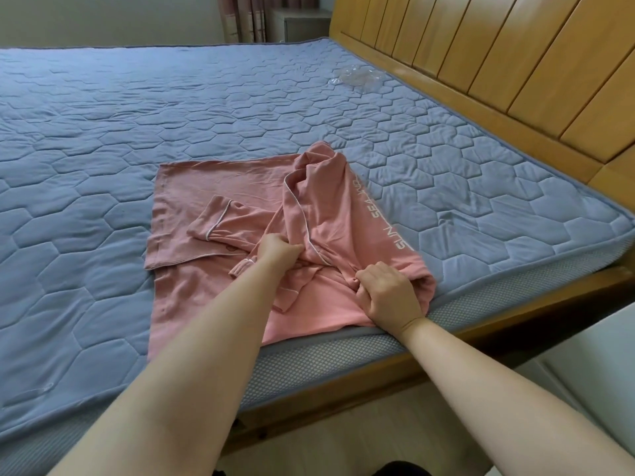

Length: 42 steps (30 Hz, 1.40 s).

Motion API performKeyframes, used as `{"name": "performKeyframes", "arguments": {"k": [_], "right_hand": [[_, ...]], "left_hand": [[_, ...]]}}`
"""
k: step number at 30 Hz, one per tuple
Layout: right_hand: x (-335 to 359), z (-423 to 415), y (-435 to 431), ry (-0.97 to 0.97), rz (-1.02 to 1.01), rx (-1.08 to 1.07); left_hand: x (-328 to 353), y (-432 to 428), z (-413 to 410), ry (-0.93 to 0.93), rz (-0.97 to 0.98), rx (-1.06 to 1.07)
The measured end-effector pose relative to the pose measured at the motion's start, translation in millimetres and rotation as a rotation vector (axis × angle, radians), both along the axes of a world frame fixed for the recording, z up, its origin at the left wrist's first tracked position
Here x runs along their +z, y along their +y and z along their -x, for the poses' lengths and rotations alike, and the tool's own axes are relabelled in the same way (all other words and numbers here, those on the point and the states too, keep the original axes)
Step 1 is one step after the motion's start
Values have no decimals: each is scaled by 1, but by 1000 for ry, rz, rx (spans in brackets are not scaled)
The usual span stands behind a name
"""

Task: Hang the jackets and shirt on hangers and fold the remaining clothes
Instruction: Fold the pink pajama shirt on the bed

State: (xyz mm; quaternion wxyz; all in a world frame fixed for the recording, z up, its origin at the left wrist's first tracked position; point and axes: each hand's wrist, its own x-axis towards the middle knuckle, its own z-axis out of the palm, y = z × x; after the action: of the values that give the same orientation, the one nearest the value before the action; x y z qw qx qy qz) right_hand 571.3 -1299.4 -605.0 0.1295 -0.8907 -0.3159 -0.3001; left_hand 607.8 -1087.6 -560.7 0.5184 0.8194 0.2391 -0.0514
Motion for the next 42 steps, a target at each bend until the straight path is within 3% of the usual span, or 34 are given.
{"name": "performKeyframes", "arguments": {"k": [3,7,10,13,15,18,21,24,27,33,35,38,42], "right_hand": [[6,8,1,96,72,36],[45,2,15,358,50,-32],[66,-27,25,271,-59,-91],[48,-53,21,503,269,-242],[34,-55,18,659,367,-307],[50,-66,26,712,197,-354],[67,-88,30,741,227,-398],[66,-103,36,734,295,-405],[61,-116,45,758,322,-413],[57,-139,50,872,340,-372],[59,-148,51,895,360,-354],[64,-163,50,928,366,-322],[74,-179,47,1065,167,-307]], "left_hand": [[-6,-3,7,-63,-227,-25],[-10,-4,7,-88,-308,-41],[-15,-3,4,-107,-324,-60],[-12,-2,1,-110,-319,-63],[-10,-1,-1,-82,-275,-66],[-3,5,-11,-61,-194,-68],[5,11,-24,-220,-366,53],[13,7,-44,-465,-373,112],[11,5,-80,-562,-461,-41],[8,-2,-142,-422,-618,-285],[4,-4,-156,-476,-524,-244],[-16,6,-162,-507,-238,-22],[-40,17,-160,-468,-68,162]]}}
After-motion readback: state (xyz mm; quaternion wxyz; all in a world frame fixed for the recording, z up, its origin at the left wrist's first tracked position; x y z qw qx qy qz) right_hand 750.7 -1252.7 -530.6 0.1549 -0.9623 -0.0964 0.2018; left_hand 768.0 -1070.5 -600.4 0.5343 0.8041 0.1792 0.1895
